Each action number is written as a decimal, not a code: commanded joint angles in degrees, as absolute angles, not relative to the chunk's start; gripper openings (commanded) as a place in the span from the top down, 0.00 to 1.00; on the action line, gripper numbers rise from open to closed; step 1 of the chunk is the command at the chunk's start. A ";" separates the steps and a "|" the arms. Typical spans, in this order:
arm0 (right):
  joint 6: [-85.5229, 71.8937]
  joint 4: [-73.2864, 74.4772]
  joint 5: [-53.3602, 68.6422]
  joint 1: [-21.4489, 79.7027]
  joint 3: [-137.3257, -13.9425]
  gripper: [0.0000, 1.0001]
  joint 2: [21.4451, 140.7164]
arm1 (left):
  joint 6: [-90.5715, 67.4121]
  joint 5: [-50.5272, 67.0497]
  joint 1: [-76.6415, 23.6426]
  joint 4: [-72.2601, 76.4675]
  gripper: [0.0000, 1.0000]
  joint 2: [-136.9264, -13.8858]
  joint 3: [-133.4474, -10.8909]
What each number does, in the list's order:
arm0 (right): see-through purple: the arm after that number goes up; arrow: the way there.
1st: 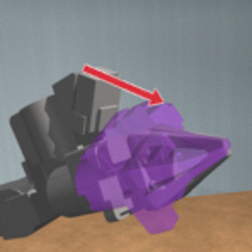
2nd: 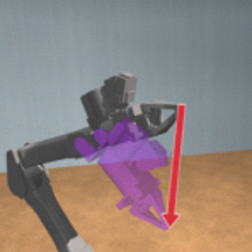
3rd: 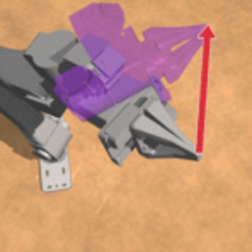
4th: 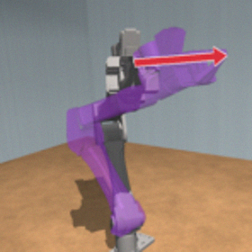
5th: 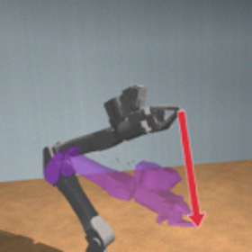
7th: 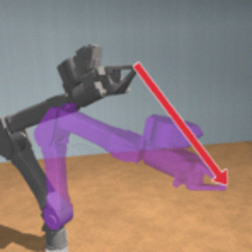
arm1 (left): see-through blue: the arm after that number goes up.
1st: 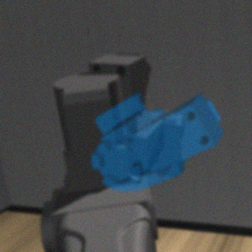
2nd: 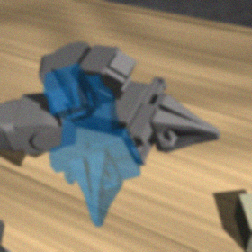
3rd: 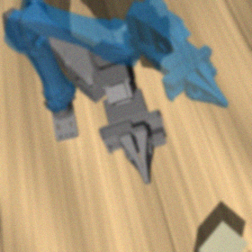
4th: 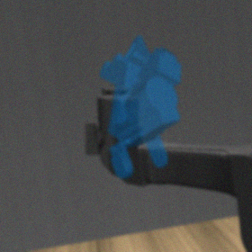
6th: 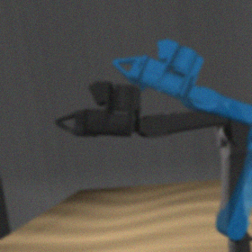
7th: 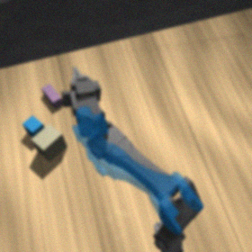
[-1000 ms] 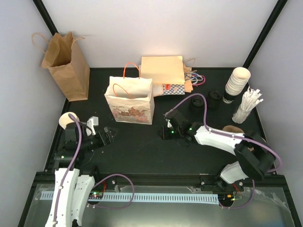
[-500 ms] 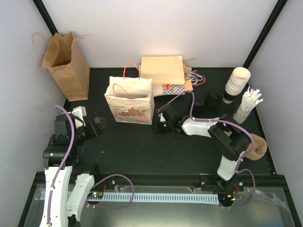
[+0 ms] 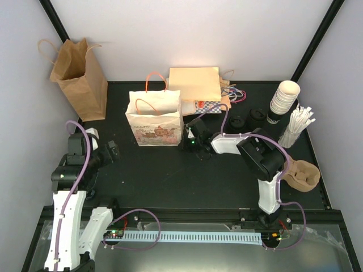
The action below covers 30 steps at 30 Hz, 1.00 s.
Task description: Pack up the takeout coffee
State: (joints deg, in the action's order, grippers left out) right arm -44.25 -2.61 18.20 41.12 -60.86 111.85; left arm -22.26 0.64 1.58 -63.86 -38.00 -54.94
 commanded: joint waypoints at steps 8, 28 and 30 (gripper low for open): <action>-39.00 0.06 16.85 39.68 -65.73 0.95 113.64 | -21.19 -0.38 1.89 -68.40 0.01 -39.75 -58.48; -23.73 20.32 1.18 39.62 -55.23 0.76 83.00 | -19.49 24.06 1.68 -59.52 0.01 -38.08 -50.46; -22.91 24.24 -1.51 39.51 -56.58 0.75 80.66 | -18.63 24.21 1.71 -59.26 0.01 -38.06 -50.07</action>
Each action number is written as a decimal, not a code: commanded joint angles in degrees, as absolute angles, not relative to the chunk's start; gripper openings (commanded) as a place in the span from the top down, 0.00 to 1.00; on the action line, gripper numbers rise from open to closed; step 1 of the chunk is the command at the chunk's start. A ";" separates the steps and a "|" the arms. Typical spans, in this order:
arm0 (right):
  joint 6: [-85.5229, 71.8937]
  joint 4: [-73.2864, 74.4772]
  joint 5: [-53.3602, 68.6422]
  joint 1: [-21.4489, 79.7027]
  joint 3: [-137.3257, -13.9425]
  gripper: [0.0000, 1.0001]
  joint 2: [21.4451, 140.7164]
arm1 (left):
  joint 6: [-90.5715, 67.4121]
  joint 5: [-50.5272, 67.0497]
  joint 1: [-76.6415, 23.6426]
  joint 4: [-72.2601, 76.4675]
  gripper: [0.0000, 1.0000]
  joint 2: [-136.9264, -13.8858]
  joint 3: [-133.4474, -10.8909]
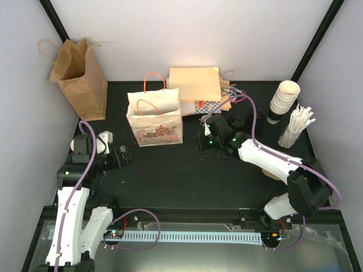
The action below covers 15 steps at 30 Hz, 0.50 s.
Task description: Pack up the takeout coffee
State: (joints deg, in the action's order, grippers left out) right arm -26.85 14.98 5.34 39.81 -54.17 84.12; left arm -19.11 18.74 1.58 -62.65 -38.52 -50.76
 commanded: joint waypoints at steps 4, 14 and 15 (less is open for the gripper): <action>-22.88 33.21 -7.71 39.36 -61.42 0.71 76.41 | -15.91 23.38 1.67 -58.64 0.01 -38.16 -49.47; -17.88 37.11 -17.10 34.15 -66.96 0.20 66.41 | -10.95 24.85 1.43 -53.65 0.01 -38.17 -48.53; -17.62 36.21 -15.34 32.46 -66.31 0.15 65.35 | -10.32 24.87 1.31 -53.18 0.01 -38.15 -49.02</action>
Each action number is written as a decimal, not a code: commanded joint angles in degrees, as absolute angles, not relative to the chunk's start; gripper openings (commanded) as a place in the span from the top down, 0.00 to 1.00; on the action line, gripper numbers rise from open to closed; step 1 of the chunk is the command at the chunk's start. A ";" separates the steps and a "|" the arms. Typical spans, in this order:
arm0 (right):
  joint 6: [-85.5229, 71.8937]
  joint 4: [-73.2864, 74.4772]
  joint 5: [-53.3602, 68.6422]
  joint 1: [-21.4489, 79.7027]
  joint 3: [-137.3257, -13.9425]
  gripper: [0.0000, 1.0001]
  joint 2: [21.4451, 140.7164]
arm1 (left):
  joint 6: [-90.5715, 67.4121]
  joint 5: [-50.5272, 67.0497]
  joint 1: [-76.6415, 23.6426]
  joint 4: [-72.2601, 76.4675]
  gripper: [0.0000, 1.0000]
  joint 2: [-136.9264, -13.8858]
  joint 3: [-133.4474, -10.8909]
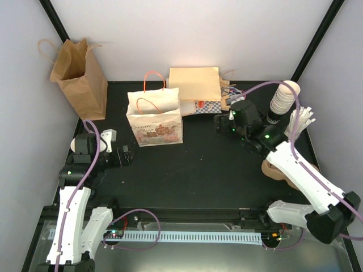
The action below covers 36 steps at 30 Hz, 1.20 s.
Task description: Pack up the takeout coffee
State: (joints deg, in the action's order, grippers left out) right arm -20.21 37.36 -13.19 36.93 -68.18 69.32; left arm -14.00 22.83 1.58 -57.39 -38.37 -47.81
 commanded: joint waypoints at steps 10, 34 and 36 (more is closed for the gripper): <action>-16.38 55.63 -8.98 10.71 -89.01 0.15 75.29 | -16.24 27.57 -2.25 -42.49 0.01 -36.32 -43.78; -10.79 70.99 -16.22 -3.14 -130.53 0.48 114.77 | -15.01 25.96 -4.57 -42.48 0.01 -42.44 -42.89; -10.59 70.97 -17.36 -3.15 -130.89 0.48 116.34 | -15.02 26.01 -4.64 -42.50 0.01 -42.65 -42.89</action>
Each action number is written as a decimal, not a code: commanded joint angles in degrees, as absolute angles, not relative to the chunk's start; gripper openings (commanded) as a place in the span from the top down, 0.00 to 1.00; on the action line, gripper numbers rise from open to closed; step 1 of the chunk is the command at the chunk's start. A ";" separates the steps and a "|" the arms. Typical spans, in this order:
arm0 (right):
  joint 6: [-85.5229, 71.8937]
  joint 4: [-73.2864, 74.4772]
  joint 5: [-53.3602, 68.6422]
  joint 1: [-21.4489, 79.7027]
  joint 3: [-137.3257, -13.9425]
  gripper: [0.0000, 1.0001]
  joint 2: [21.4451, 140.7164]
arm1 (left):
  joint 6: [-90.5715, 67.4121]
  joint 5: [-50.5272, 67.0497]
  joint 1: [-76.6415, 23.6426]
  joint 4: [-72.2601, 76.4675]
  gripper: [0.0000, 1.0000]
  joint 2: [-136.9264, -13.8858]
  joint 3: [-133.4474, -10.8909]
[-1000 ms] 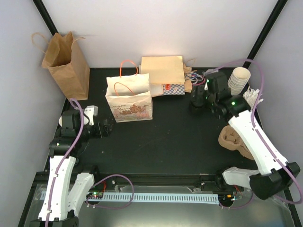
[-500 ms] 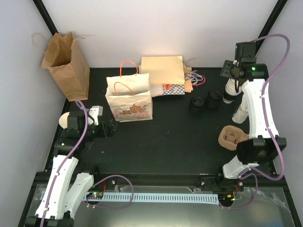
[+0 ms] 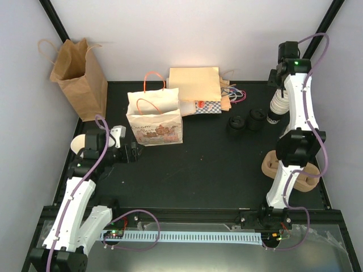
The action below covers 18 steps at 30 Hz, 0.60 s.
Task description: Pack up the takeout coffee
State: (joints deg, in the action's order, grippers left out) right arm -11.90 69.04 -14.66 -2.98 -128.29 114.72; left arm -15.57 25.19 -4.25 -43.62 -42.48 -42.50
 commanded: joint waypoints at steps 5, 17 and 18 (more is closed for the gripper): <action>-10.70 69.84 -17.87 -3.11 -130.49 0.54 117.68 | -14.79 26.10 -4.85 -43.00 0.01 -43.45 -43.03; -9.57 68.51 -20.22 -3.10 -130.79 0.65 119.42 | -14.70 25.88 -5.50 -43.11 0.01 -43.95 -43.07; -9.39 68.41 -20.36 -3.16 -130.78 0.65 119.68 | -14.68 25.92 -5.47 -43.07 0.01 -43.99 -43.07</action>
